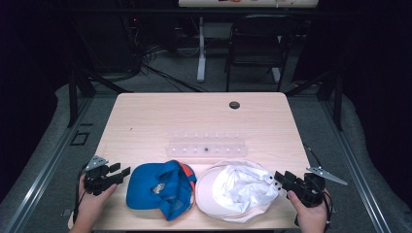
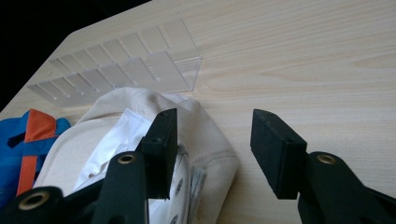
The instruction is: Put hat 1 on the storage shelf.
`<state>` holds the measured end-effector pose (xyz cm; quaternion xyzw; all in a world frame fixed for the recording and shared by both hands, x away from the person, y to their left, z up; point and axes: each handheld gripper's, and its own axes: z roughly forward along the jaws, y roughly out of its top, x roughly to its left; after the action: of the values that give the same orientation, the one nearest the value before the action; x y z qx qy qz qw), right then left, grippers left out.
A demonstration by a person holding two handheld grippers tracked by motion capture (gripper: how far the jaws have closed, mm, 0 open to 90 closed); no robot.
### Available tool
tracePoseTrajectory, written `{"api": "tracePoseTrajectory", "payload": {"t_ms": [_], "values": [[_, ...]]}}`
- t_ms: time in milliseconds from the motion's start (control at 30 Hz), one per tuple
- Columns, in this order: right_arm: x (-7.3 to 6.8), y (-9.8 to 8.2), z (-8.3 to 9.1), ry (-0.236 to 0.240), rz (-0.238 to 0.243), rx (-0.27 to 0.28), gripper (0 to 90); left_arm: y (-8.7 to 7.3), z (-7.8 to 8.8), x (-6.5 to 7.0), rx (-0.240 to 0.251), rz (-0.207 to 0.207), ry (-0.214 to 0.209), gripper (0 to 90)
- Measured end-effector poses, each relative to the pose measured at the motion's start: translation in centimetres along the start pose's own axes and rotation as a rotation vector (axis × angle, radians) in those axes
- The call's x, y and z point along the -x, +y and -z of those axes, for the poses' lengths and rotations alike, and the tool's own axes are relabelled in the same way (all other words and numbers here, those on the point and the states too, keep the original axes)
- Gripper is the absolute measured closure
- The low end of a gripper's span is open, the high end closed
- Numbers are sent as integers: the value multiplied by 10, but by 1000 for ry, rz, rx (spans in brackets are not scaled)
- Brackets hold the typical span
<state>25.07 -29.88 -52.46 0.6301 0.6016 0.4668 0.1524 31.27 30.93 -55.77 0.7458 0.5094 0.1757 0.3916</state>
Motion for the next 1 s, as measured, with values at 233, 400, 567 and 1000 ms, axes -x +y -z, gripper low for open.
{"api": "tracePoseTrajectory", "payload": {"t_ms": [233, 400, 567, 1000], "values": [[-3, 4, 3, -25, 16, -67, 497, 0, -1, 1, 2, -4, -2, 493], [-7, 15, 6, -23, 18, -137, 494, 0, -1, 2, -2, -7, -1, 492], [-17, 35, 0, -58, 62, -267, 489, 0, -1, 2, 8, -2, 5, 492], [-21, 44, -22, -57, 56, -548, 503, 0, -1, -1, -5, 2, -3, 492]]}}
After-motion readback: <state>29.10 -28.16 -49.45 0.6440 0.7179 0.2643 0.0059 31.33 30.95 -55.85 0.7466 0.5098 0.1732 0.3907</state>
